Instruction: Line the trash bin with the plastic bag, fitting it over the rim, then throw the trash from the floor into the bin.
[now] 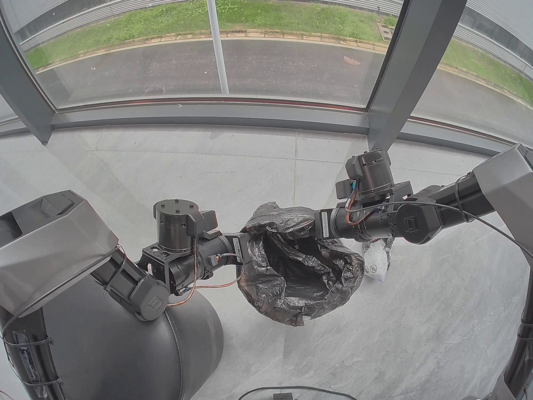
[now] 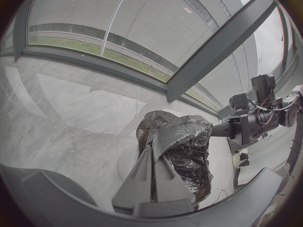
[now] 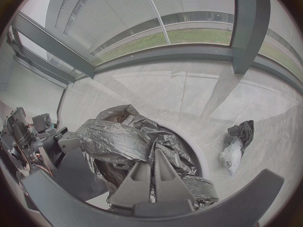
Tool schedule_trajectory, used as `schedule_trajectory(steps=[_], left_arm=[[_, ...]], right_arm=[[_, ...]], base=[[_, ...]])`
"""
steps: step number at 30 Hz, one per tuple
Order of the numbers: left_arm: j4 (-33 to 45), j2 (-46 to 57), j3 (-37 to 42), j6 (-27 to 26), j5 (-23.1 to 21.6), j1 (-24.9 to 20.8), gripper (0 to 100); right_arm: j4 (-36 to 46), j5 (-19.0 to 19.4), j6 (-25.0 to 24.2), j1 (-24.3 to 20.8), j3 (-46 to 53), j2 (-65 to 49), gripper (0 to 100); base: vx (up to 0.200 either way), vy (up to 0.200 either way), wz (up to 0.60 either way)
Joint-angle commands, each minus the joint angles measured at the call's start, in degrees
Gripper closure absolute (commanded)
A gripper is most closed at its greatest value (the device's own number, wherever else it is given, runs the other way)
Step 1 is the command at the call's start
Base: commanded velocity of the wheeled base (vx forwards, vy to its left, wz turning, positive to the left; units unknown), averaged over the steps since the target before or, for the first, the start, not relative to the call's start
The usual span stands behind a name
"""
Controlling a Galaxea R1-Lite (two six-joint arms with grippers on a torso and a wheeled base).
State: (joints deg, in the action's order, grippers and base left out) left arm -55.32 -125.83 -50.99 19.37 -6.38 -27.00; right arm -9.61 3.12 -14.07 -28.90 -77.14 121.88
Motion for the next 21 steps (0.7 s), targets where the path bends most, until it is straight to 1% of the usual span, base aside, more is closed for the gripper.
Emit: schedule_trajectory(steps=[1, 6, 12, 21], left_arm=[[0.21, -1.7, -1.92, -0.21, -0.3, 0.37, 100], [0.65, -3.54, -4.82, -0.74, -0.39, 2.22, 100], [2.23, -4.69, -6.14, -3.29, -0.39, 4.15, 100], [2.41, -5.65, -6.75, -3.55, -0.3, 4.41, 100]], right_arm=[[-0.06, -0.04, 0.01, 0.08, -1.61, 1.25, 100], [-0.15, -0.22, -0.08, 0.87, -3.98, 2.84, 100], [-0.15, -0.31, 0.62, 2.8, -5.48, 4.24, 100], [-0.33, -0.31, 1.15, 4.03, -6.27, 4.94, 100]], base=[[0.0, 0.0, 0.0], [0.0, 0.0, 0.0], [0.0, 0.0, 0.0], [0.0, 0.0, 0.0]])
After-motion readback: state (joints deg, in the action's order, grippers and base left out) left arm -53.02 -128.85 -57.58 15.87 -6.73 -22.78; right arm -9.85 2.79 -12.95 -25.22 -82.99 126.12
